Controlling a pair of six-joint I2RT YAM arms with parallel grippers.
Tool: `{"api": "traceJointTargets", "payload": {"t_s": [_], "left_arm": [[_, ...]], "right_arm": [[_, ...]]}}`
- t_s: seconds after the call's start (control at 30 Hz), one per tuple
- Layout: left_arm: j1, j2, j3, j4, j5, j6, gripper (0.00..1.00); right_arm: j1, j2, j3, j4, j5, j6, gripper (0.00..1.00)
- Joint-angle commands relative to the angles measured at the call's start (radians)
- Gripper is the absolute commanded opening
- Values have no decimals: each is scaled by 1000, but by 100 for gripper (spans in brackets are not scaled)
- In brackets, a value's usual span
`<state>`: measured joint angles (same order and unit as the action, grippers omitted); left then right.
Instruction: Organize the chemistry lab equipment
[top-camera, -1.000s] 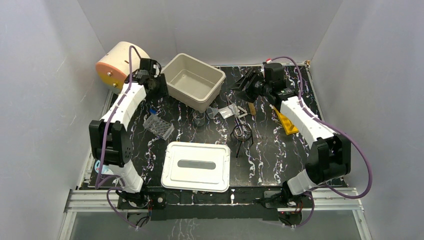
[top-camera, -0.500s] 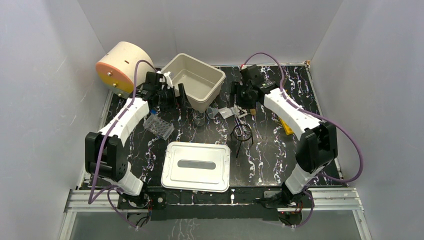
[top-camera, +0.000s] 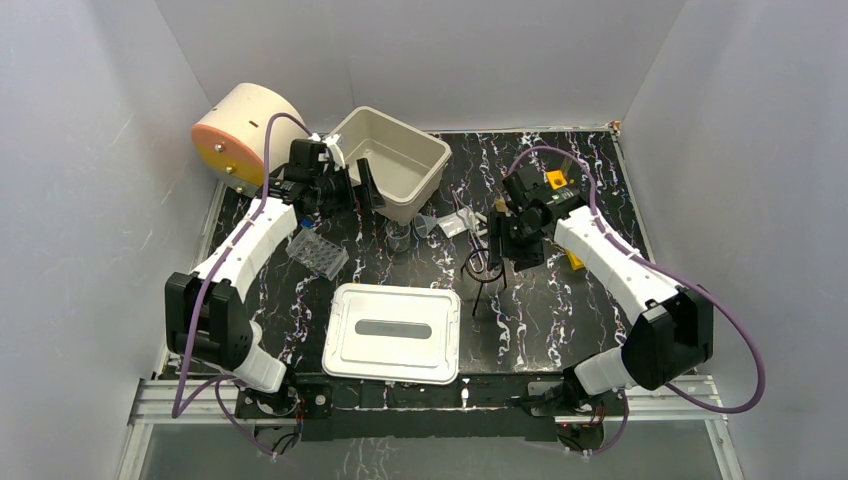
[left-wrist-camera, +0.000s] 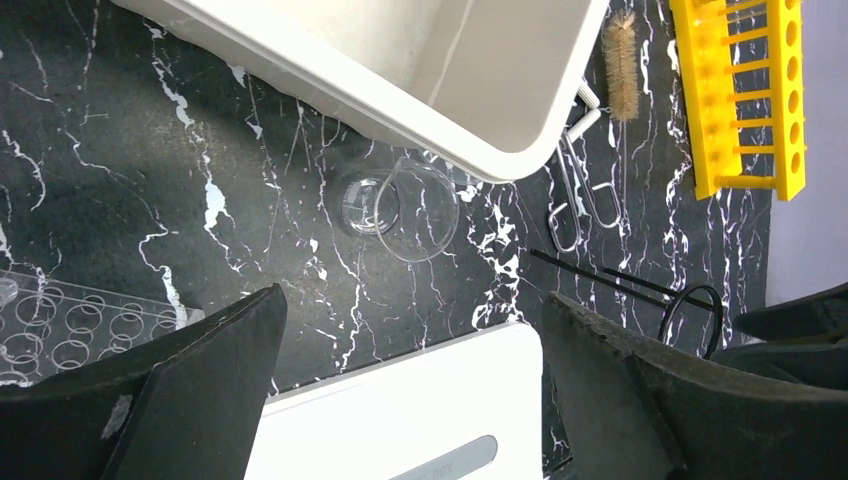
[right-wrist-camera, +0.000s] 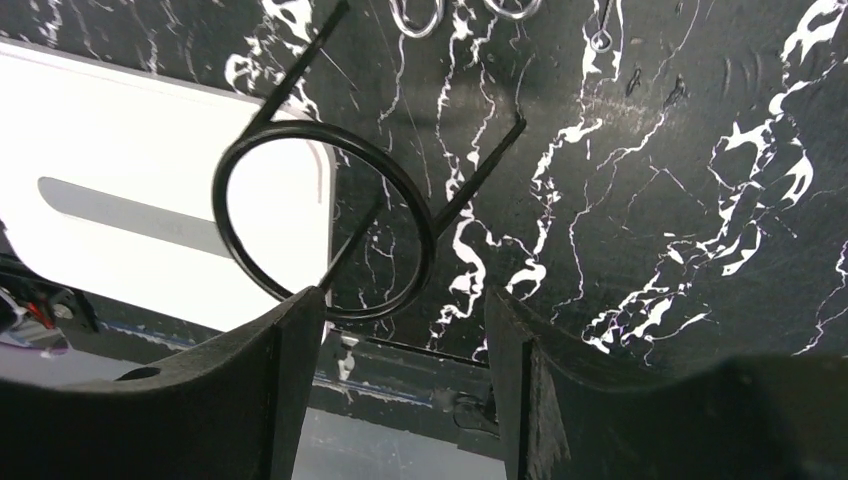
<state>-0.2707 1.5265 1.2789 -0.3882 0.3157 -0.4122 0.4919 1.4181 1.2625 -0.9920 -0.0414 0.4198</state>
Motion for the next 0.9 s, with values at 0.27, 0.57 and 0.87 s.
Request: {"api": "traceJointTargets", "payload": {"t_s": [0.27, 0.57, 0.87], "left_arm": [[1, 1, 36, 0, -46, -31, 95], [1, 14, 54, -5, -50, -30, 95], [1, -3, 91, -41, -159, -60, 94]], "right_arm": [[2, 53, -10, 114, 154, -66, 38], [2, 0, 27, 138, 78, -140, 0], [2, -29, 238, 61, 104, -160, 0]]}}
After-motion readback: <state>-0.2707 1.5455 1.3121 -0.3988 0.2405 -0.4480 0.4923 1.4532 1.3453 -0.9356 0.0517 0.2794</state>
